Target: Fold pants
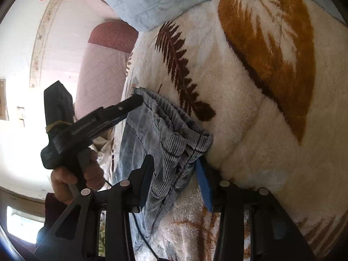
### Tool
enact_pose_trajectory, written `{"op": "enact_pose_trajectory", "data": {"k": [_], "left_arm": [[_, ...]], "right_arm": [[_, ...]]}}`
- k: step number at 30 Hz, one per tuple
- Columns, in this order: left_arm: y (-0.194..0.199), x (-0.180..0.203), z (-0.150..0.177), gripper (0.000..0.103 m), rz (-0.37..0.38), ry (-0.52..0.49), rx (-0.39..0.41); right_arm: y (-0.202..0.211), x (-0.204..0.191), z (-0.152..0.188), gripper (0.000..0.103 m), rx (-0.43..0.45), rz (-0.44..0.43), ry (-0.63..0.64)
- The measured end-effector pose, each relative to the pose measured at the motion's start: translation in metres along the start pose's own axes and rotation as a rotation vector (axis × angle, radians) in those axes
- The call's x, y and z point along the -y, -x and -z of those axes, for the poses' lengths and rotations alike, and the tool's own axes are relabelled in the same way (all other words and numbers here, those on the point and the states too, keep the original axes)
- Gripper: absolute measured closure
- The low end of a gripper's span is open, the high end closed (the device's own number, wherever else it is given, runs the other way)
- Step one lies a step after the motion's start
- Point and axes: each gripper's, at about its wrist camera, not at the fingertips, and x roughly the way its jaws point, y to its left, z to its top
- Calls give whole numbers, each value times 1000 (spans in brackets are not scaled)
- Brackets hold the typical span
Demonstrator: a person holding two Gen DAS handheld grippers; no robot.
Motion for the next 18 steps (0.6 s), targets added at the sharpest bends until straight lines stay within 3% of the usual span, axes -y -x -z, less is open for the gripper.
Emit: {"op": "enact_pose_trajectory", "data": {"k": [6, 8, 11, 18], "left_arm": [[6, -1, 7, 74, 20, 14, 53], [10, -4, 9, 81, 30, 34, 72], [18, -10, 14, 86, 49, 72, 98], [51, -24, 24, 88, 122, 148, 200]], "right_arm": [[-5, -6, 0, 64, 17, 4, 31], [-7, -9, -1, 71, 23, 11, 46], [-9, -10, -2, 83, 19, 17, 61], [-1, -33, 3, 85, 66, 25, 183]]}}
